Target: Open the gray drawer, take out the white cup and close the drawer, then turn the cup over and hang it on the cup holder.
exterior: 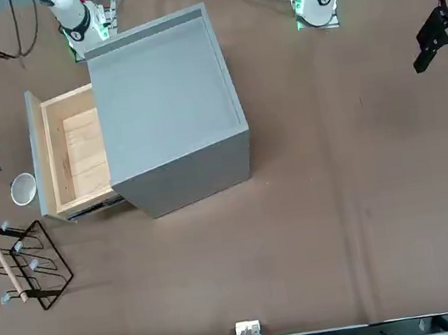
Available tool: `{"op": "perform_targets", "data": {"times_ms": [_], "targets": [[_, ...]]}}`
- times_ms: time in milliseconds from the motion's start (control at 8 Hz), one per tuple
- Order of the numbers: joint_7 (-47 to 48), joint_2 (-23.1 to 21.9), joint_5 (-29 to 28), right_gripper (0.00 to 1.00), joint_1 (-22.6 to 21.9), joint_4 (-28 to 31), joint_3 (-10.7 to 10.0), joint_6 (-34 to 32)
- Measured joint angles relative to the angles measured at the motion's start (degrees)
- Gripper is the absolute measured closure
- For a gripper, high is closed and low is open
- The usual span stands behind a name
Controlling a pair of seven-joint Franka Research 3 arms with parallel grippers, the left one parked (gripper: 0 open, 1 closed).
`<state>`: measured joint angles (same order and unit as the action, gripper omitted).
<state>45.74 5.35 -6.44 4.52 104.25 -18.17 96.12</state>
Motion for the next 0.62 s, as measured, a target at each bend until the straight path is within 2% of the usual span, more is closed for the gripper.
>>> {"op": "perform_targets", "data": {"times_ms": [125,375,500,625], "targets": [[-6.5,-0.6,-1.2,0.02,-0.2,-0.3,0.1,-0.7],[-12.5,0.0,-1.6,0.06,-3.2,-0.2,0.8,-0.6],[-13.6,0.7,-1.6,0.16,-5.2,-0.1,1.0,-0.3],[-15.3,1.4,-1.6,0.41,-6.8,0.0,1.1,0.2]]}}
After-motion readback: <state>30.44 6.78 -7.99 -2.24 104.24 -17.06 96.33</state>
